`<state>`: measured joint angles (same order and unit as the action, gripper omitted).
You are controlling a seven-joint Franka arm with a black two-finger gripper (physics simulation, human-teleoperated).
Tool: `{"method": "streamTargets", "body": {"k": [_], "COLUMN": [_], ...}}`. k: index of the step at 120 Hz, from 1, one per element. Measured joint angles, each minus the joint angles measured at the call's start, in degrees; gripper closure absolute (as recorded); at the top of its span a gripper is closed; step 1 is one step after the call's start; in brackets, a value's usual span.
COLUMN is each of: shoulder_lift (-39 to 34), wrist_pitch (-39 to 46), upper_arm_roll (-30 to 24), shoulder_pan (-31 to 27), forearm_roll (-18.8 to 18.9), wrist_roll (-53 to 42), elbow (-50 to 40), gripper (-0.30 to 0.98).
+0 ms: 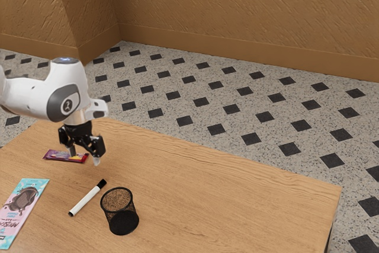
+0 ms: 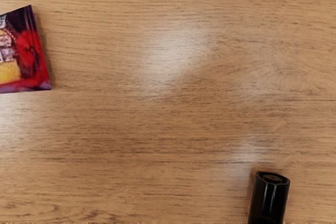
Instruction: Put the marker into the pen holder.
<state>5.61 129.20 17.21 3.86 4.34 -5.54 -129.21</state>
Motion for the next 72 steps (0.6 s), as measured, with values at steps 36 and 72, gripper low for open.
{"method": "streamTargets", "body": {"k": [36, 72], "shoulder_lift": [-3.68, -3.97], "wrist_pitch": [6.40, 11.10], "upper_arm_roll": [-1.27, -2.31], "shoulder_pan": [0.23, 0.72], "forearm_roll": [0.17, 0.64], "wrist_roll": [-2.61, -6.59], "elbow": [-9.91, -13.24], "gripper": [0.00, 0.00]}}
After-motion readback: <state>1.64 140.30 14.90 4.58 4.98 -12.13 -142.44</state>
